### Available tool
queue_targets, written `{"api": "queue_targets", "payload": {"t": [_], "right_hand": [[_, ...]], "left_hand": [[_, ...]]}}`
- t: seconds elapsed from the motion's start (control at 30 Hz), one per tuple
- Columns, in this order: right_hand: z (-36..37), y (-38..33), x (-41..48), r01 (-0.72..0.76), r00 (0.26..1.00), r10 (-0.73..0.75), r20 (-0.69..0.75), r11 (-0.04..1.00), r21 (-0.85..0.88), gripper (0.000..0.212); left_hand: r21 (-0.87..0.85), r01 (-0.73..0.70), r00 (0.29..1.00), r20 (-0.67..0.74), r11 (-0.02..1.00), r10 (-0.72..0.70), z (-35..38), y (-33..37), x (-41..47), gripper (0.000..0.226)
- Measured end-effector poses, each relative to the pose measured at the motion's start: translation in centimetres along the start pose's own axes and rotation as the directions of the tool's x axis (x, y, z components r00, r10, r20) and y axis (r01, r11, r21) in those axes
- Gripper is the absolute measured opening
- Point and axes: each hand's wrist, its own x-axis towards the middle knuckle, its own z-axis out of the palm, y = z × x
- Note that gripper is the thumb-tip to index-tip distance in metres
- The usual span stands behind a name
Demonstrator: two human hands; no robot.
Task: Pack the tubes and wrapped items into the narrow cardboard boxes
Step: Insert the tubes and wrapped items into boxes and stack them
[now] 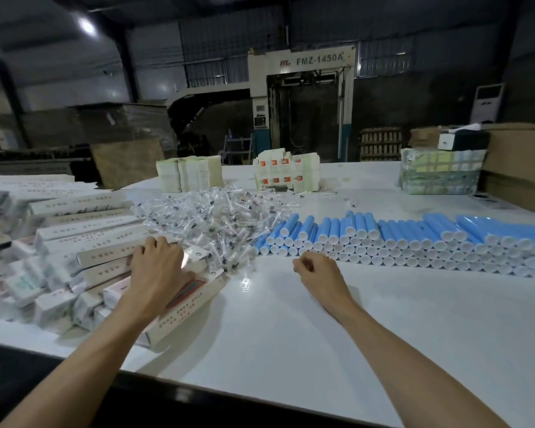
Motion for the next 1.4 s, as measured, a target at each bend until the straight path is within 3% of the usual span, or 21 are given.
{"api": "queue_targets", "payload": {"t": [0.1, 0.17, 0.27, 0.37, 0.5, 0.6, 0.67, 0.73, 0.8, 0.9, 1.03, 1.2, 1.4], "right_hand": [[-0.1, -0.2, -0.1, -0.020, 1.000, 0.020, -0.003, 1.000, 0.019, 0.033], [-0.2, -0.3, -0.1, -0.024, 1.000, 0.024, -0.006, 0.999, 0.023, 0.033], [-0.3, -0.4, 0.0, -0.036, 0.999, 0.036, -0.008, 0.999, 0.038, 0.031], [-0.4, -0.3, 0.0, -0.045, 0.999, 0.045, -0.016, 0.998, 0.033, 0.030], [-0.9, -0.2, 0.2, -0.053, 0.996, 0.054, -0.074, 0.998, 0.021, 0.028], [-1.7, 0.0, 0.5, -0.088, 0.985, 0.083, -0.151, 0.996, -0.025, 0.024], [-2.4, 0.2, 0.6, -0.125, 0.970, 0.117, -0.212, 0.992, -0.025, 0.027], [-3.3, 0.2, 0.7, -0.174, 0.948, 0.164, -0.274, 0.985, -0.011, 0.029], [-4.5, 0.0, 1.2, -0.201, 0.919, 0.190, -0.344, 0.980, 0.004, 0.030], [-7.1, -0.1, 2.8, -0.230, 0.868, 0.216, -0.448, 0.973, 0.023, 0.031], [-11.0, 1.2, 5.8, -0.348, 0.818, 0.247, -0.519, 0.932, -0.106, 0.019], [-14.0, 3.0, 9.8, -0.455, 0.852, 0.306, -0.425, 0.836, -0.308, 0.024], [-14.4, 4.3, 11.8, -0.427, 0.903, 0.335, -0.269, 0.778, -0.462, 0.042]], "left_hand": [[-0.246, -0.041, 0.995, -0.101, 0.968, 0.016, -0.8, 0.3, 0.2, 0.042], [-0.453, -0.142, 0.984, -0.163, 0.880, 0.075, -2.0, 0.9, 0.5, 0.031], [-0.652, -0.271, 0.959, -0.245, 0.708, 0.142, -4.5, 3.0, 0.8, 0.017], [-0.828, -0.309, 0.951, -0.274, 0.468, 0.143, -5.6, 6.3, 1.5, 0.029], [-0.991, -0.131, 0.980, -0.130, 0.002, 0.150, -4.7, 11.7, 2.6, 0.036], [-0.969, 0.106, 0.972, 0.053, -0.223, 0.229, -2.4, 15.5, 2.8, 0.042], [-0.894, 0.285, 0.928, 0.167, -0.345, 0.333, -0.9, 17.2, 2.7, 0.051], [-0.812, 0.381, 0.895, 0.203, -0.442, 0.398, 0.2, 18.3, 2.7, 0.056], [-0.751, 0.424, 0.877, 0.201, -0.506, 0.437, 0.8, 18.7, 2.9, 0.058], [-0.740, 0.431, 0.862, 0.170, -0.515, 0.478, 1.7, 18.6, 2.9, 0.055], [-0.693, 0.432, 0.876, 0.171, -0.577, 0.451, 2.0, 18.5, 3.1, 0.044], [-0.684, 0.400, 0.891, 0.134, -0.610, 0.434, 1.7, 18.4, 3.4, 0.032], [-0.724, 0.377, 0.898, 0.132, -0.578, 0.420, 1.9, 18.2, 3.5, 0.023]]}}
